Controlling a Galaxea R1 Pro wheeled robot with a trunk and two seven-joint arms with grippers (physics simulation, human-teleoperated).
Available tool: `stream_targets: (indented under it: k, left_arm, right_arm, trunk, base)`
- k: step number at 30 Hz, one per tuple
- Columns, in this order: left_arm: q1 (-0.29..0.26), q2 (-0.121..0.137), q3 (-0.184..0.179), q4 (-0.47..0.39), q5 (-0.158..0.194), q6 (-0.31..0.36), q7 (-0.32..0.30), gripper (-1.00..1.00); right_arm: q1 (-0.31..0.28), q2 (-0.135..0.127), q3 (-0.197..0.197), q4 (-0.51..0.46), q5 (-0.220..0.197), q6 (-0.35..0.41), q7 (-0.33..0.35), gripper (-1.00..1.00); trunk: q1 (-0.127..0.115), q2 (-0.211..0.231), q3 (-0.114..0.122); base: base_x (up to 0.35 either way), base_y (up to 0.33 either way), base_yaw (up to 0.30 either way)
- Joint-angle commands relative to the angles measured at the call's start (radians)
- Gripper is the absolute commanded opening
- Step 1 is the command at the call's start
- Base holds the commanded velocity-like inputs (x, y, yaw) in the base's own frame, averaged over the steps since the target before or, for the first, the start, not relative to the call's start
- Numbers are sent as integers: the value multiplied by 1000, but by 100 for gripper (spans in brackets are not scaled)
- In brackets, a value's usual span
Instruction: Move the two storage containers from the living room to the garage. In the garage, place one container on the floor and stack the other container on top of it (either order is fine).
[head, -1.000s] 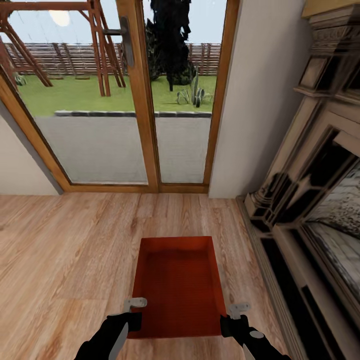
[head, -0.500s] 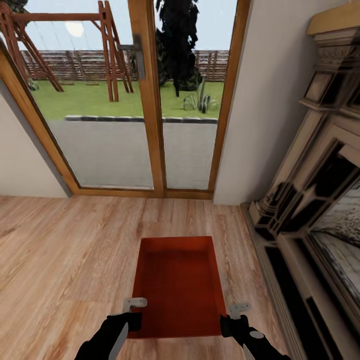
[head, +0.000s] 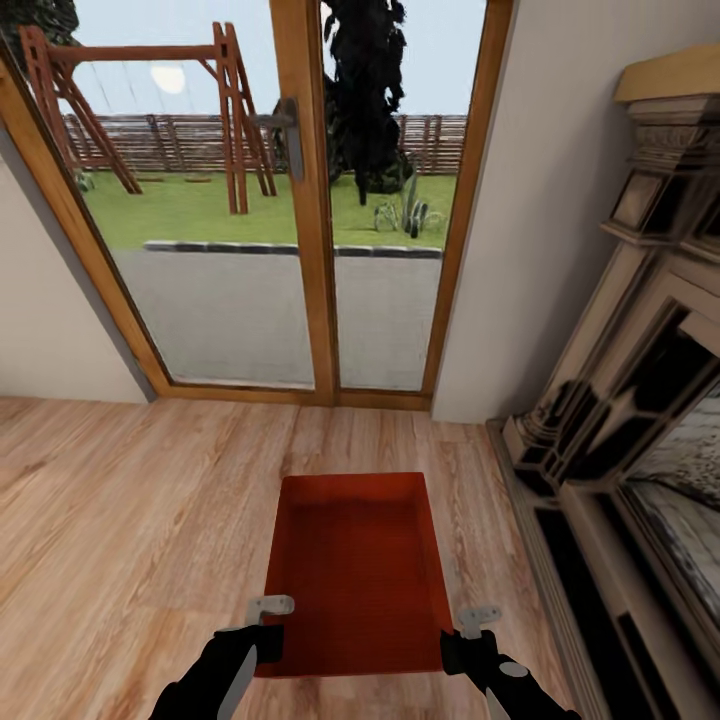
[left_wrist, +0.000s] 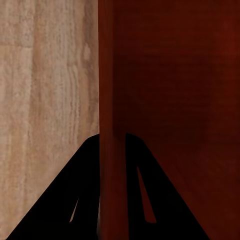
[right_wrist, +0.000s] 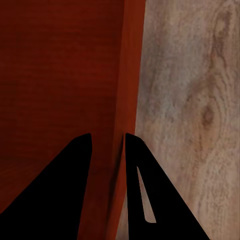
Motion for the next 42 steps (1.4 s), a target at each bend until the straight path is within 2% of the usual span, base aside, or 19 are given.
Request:
stream_targets:
  k: [1,42]
  left_arm:
    - [0,-1,9,-1,-11,6,5,-100]
    - [0,-3,7,-1,-16,7,5,-100]
  right_arm:
    - [0,-1,6,-1,-9,0,1,-100]
    - [0,-1,7,0,-7,5,1,-100]
  trunk:
    - [-4,7,4]
    - [-161,294,198]
  base:
    - [0,0,78]
    - [0,0,91]
